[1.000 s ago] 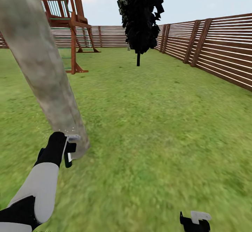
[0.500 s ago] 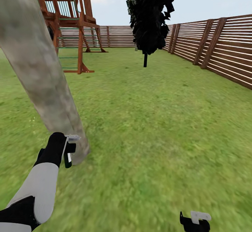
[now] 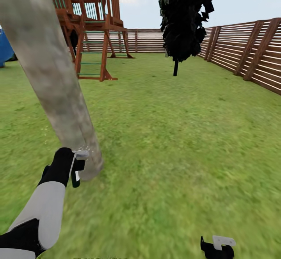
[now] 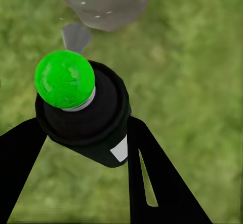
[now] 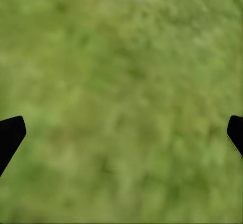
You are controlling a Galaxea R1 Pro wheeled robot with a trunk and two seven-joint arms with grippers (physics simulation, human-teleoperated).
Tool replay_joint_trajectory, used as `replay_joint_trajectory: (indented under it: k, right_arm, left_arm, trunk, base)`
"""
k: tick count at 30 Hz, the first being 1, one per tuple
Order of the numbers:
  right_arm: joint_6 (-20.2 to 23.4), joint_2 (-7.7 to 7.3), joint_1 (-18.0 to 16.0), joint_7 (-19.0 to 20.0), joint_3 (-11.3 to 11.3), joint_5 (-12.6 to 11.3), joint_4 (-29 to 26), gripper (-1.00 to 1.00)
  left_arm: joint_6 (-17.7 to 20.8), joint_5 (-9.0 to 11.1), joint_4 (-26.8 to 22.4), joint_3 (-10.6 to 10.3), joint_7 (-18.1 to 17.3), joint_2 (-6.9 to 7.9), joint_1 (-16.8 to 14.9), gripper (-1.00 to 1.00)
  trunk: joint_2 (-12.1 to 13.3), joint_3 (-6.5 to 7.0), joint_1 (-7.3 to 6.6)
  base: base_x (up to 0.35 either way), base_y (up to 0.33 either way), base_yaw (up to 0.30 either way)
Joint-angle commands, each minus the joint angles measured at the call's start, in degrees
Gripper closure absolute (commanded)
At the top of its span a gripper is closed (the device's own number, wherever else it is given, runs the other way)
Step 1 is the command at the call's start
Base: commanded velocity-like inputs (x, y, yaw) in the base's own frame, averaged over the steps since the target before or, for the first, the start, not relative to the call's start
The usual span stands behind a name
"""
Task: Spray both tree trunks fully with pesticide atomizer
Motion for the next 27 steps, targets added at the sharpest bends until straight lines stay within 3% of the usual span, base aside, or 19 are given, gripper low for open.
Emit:
replay_joint_trajectory:
  k: [1, 9, 18, 27]
  right_arm:
    - [-0.16, -0.01, -0.04, -0.29, -0.33, 0.61, 0.11, -1.00]
    - [-0.16, -0.01, -0.04, -0.29, -0.33, 0.62, 0.12, -1.00]
    - [-0.17, -0.02, -0.04, -0.29, -0.30, 0.61, 0.07, -1.00]
    - [-0.17, 0.06, -0.04, -0.29, -0.27, 0.61, 0.15, -1.00]
  left_arm:
    - [0.14, -0.65, -0.08, 0.14, -0.56, -0.01, -0.06, 1.00]
    - [0.14, -0.56, -0.51, -0.02, -0.52, -0.09, -0.12, 1.00]
    - [0.14, -0.65, -0.59, -0.24, -0.47, -0.09, -0.15, 1.00]
    - [0.14, -0.68, -0.52, -0.29, -0.47, -0.13, -0.15, 1.00]
  trunk:
    - [-0.02, -0.05, -0.01]
    - [-0.02, -0.05, -0.01]
    - [-0.02, -0.05, -0.01]
    - [-0.02, -0.05, -0.01]
  base:
    - [0.006, -0.275, 0.277]
    - [0.171, -0.234, 0.277]
    - [0.234, -0.193, 0.070]
    - [0.170, -0.235, 0.263]
